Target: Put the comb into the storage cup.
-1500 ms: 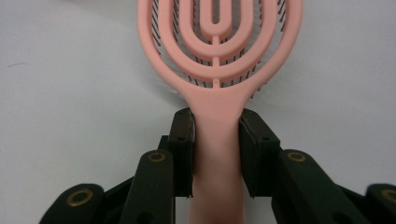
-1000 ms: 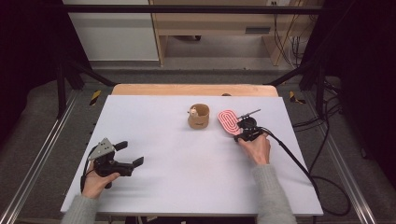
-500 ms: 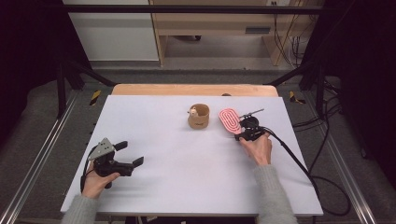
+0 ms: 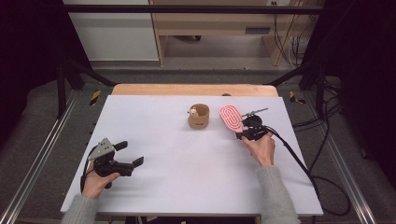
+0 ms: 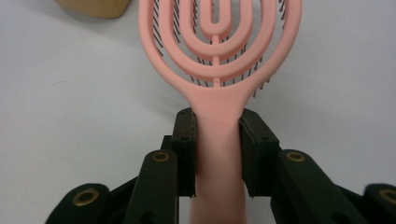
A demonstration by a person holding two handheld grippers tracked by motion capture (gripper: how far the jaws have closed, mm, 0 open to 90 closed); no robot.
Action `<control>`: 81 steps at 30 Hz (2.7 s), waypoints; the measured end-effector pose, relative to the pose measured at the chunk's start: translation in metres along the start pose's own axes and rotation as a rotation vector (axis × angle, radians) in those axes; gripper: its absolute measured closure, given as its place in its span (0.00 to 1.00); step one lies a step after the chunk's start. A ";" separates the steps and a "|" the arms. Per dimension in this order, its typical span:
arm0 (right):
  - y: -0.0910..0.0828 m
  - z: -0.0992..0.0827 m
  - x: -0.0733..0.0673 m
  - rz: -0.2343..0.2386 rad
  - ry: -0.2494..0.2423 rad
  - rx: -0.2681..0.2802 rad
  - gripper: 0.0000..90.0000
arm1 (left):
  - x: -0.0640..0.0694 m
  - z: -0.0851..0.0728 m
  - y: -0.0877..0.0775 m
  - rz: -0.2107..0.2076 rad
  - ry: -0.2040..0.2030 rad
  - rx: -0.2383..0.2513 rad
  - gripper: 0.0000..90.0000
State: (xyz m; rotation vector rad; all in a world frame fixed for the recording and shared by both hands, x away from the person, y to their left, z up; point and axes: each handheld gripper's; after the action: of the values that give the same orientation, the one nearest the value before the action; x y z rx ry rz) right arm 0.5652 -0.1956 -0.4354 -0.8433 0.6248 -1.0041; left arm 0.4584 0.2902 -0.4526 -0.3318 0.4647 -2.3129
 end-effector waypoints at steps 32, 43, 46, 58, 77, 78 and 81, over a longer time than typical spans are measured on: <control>-0.046 -0.018 -0.006 0.069 -0.081 0.147 0.78 | 0.004 0.002 0.002 -0.006 -0.009 0.002 0.02; -0.053 -0.026 -0.013 0.114 -0.119 0.193 0.78 | 0.010 0.006 0.003 -0.011 -0.011 0.006 0.02; -0.054 -0.028 -0.013 0.132 -0.125 0.201 0.78 | 0.011 0.007 0.003 -0.011 -0.013 0.008 0.02; -0.054 -0.040 -0.015 0.196 -0.134 0.243 0.78 | 0.020 0.014 0.005 -0.012 -0.025 0.018 0.02; -0.054 -0.054 -0.018 0.267 -0.137 0.288 0.78 | 0.038 0.027 0.013 -0.016 -0.030 0.020 0.02; -0.054 -0.054 -0.018 0.264 -0.141 0.297 0.78 | 0.039 0.028 0.013 -0.017 -0.028 0.021 0.02; -0.054 -0.056 -0.019 0.267 -0.143 0.306 0.78 | 0.041 0.031 0.013 -0.017 -0.032 0.027 0.02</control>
State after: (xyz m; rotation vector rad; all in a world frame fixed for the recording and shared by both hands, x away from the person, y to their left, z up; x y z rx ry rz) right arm 0.4884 -0.2115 -0.4192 -0.5393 0.4333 -0.7643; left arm 0.4499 0.2453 -0.4267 -0.3612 0.4162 -2.3248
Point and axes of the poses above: each handheld gripper's, and its own axes: y roughly forward along the jaws, z roughly out of its top, x roughly to its right, and after that the axes turned 3 degrees about -x, right-handed
